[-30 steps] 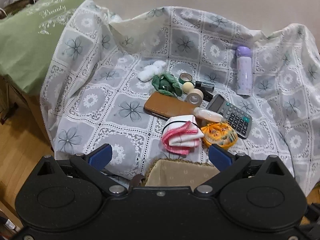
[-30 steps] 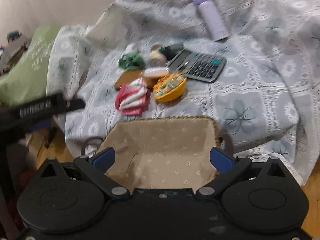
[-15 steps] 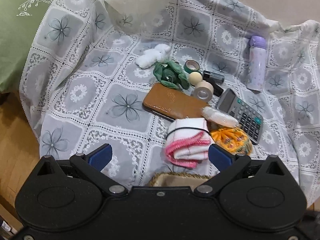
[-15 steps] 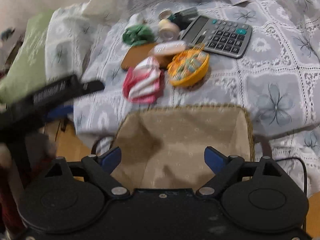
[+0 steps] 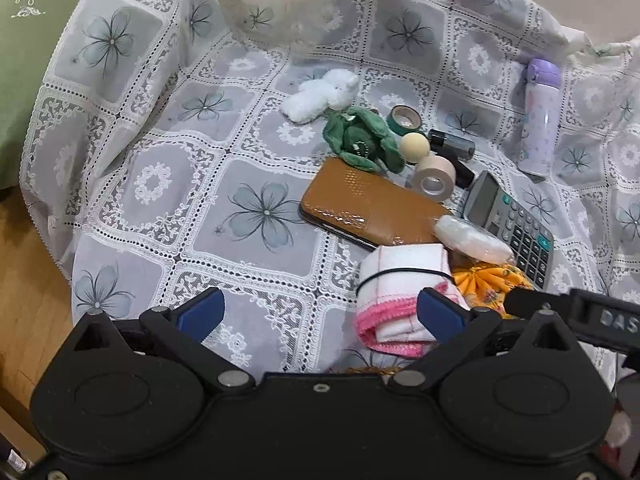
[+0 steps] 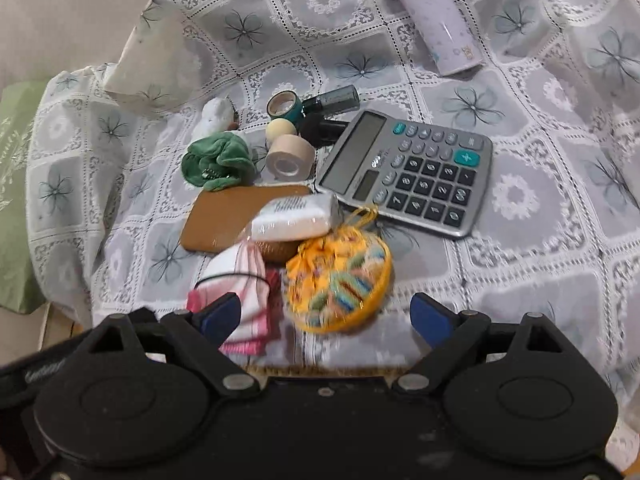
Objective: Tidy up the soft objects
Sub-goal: 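Reach the left tool to the pink-and-white towel while the right tool reaches the yellow pouch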
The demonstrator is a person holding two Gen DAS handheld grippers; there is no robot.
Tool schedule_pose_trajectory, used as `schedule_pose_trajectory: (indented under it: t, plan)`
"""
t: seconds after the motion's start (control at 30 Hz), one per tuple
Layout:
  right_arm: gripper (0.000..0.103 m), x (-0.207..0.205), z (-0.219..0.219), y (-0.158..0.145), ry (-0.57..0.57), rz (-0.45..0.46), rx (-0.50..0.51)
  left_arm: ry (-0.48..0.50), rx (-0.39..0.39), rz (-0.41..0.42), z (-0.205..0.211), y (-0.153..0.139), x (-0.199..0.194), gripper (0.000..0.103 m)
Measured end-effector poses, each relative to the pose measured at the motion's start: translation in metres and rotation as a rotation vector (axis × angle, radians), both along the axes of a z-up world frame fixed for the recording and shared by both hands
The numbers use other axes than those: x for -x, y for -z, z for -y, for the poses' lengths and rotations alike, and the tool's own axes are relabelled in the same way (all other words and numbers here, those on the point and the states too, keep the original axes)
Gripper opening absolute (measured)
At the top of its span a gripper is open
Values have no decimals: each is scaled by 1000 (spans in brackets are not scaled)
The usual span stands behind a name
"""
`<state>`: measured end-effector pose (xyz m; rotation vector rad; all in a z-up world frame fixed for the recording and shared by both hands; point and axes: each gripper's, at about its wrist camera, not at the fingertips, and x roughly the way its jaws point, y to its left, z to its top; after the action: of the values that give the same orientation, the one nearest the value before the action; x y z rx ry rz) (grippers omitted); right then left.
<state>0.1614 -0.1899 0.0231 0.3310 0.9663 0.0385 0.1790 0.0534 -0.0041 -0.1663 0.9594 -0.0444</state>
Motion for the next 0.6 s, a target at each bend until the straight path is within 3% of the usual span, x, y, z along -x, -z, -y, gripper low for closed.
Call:
schedule_pose_trajectory:
  t: [0.6]
  plan:
    - [94,-49,-13,43,20,-81,46,-27,17,-81,-8,18,-9,99]
